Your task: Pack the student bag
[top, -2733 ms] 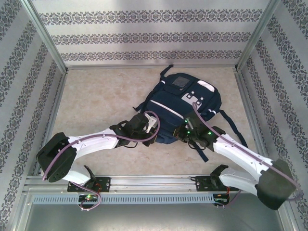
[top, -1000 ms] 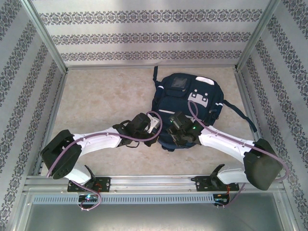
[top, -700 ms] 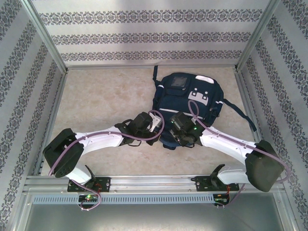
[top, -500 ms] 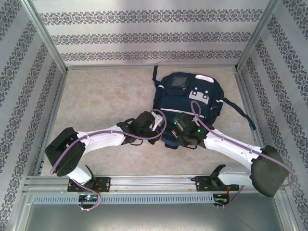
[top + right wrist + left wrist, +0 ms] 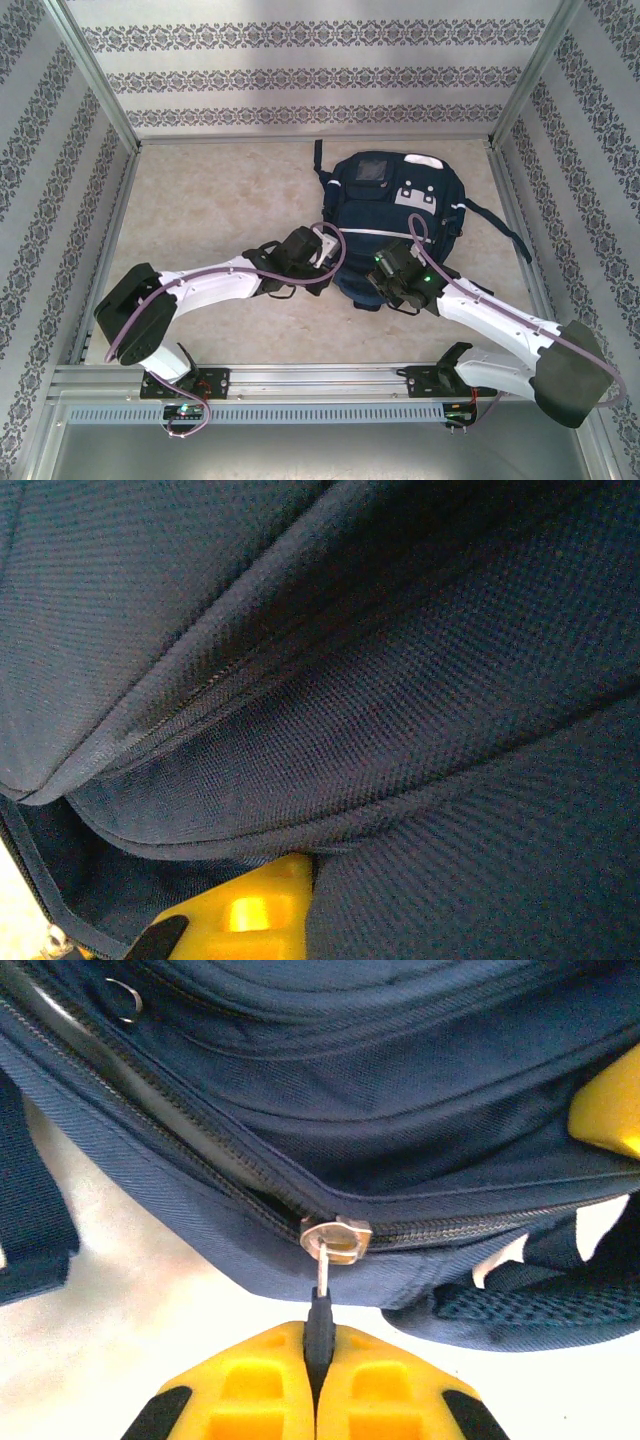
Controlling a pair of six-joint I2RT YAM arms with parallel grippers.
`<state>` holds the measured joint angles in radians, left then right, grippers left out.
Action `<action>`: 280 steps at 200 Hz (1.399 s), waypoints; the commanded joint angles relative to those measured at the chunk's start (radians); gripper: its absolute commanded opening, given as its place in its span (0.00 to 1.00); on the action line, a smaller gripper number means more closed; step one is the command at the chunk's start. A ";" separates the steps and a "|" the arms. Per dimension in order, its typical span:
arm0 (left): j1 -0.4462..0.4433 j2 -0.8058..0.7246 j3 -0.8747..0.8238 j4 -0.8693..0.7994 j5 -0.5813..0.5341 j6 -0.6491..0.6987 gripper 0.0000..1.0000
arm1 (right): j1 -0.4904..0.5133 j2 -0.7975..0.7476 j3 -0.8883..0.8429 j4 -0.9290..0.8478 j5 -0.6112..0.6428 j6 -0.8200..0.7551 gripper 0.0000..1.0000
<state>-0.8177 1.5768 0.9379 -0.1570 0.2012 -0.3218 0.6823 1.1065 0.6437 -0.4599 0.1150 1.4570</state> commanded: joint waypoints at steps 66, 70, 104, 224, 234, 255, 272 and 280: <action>0.145 0.145 0.182 -0.218 -0.072 0.016 0.00 | -0.030 -0.047 -0.015 -0.058 0.076 -0.144 0.00; 0.149 0.153 0.191 -0.221 -0.073 0.019 0.00 | -0.029 -0.044 -0.013 -0.057 0.073 -0.151 0.00; 0.210 0.212 0.254 -0.243 -0.076 0.053 0.00 | -0.031 -0.044 -0.005 -0.045 0.049 -0.207 0.00; 0.345 0.432 0.472 -0.179 0.014 0.195 0.00 | -0.066 -0.070 -0.037 -0.007 -0.063 -0.353 0.00; 0.353 0.457 0.504 -0.174 0.038 0.196 0.00 | -0.068 -0.069 -0.042 0.002 -0.077 -0.370 0.00; 0.354 0.508 0.569 -0.155 0.089 0.225 0.00 | -0.067 -0.068 -0.045 0.010 -0.105 -0.411 0.00; 0.355 0.545 0.615 -0.147 0.103 0.247 0.00 | -0.068 -0.075 -0.045 0.014 -0.134 -0.460 0.00; 0.359 0.558 0.632 -0.149 0.105 0.254 0.00 | -0.071 -0.080 -0.047 0.008 -0.141 -0.478 0.00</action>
<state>-0.4904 2.0918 1.5055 -0.3664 0.3153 -0.1116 0.6170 1.0592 0.6083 -0.4500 0.0170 1.1011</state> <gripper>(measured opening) 0.061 0.089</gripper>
